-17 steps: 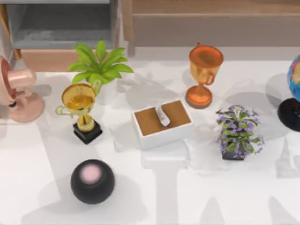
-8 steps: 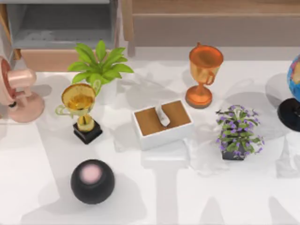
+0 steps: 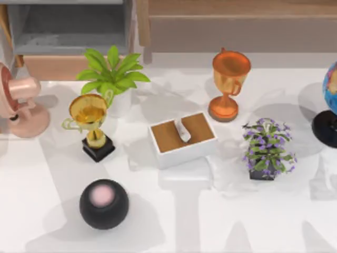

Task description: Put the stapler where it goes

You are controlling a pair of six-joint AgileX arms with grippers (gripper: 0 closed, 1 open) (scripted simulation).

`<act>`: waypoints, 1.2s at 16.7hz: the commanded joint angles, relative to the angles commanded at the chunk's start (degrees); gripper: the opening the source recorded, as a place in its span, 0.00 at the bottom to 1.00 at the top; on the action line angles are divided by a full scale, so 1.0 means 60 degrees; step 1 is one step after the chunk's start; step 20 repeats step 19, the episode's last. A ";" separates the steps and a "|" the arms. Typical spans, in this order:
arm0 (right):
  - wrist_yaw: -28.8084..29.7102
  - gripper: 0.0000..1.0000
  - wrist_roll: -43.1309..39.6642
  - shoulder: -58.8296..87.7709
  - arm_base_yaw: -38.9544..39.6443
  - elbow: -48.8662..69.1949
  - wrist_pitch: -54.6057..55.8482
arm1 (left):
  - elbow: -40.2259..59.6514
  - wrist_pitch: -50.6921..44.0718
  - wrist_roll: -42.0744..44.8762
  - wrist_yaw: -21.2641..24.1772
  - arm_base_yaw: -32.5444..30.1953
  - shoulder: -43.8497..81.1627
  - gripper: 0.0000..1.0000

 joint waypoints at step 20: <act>0.0000 1.00 0.0000 0.0000 0.0000 0.0000 0.0000 | 0.0000 0.0000 0.0000 0.0000 0.0000 0.0000 1.00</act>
